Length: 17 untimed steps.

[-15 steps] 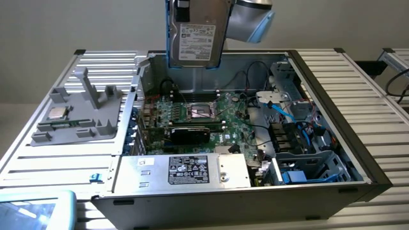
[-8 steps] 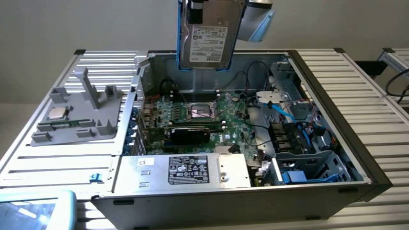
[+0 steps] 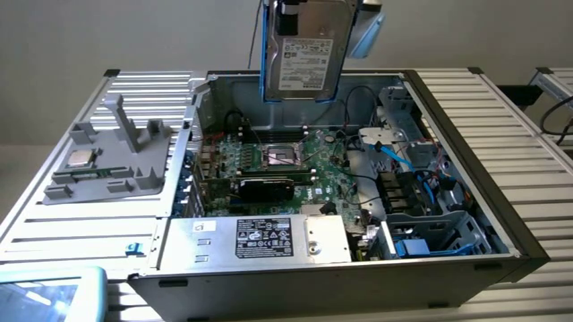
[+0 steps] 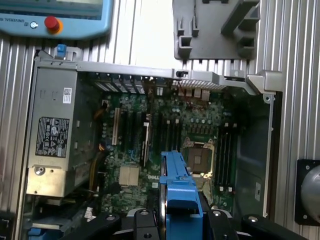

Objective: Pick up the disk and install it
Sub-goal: 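Pick up the disk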

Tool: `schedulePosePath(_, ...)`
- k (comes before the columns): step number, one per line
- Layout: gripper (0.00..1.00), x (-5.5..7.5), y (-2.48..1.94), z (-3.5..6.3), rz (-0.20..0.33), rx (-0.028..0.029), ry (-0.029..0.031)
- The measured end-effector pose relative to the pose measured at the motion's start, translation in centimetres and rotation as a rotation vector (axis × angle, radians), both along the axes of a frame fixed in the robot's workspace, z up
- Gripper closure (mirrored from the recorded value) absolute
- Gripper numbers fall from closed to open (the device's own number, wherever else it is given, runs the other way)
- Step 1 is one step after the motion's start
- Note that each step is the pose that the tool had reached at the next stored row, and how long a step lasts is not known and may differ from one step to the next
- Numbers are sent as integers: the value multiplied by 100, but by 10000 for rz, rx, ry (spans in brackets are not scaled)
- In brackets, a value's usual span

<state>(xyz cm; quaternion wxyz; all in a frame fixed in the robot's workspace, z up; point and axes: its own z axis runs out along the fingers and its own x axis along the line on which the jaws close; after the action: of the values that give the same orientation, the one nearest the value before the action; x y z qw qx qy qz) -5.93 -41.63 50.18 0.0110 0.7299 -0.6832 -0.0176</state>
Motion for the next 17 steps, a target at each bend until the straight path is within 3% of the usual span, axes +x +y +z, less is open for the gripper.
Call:
schedulePosePath(2, 63, 24, -9, 0, 0, -46, -81)
schedulePosePath(5, 63, 53, -40, 0, 0, -65, -142)
schedulePosePath(15, 63, 201, -198, 0, 0, -87, -201)
schedulePosePath(17, 63, 216, -208, 0, 0, -95, -216)
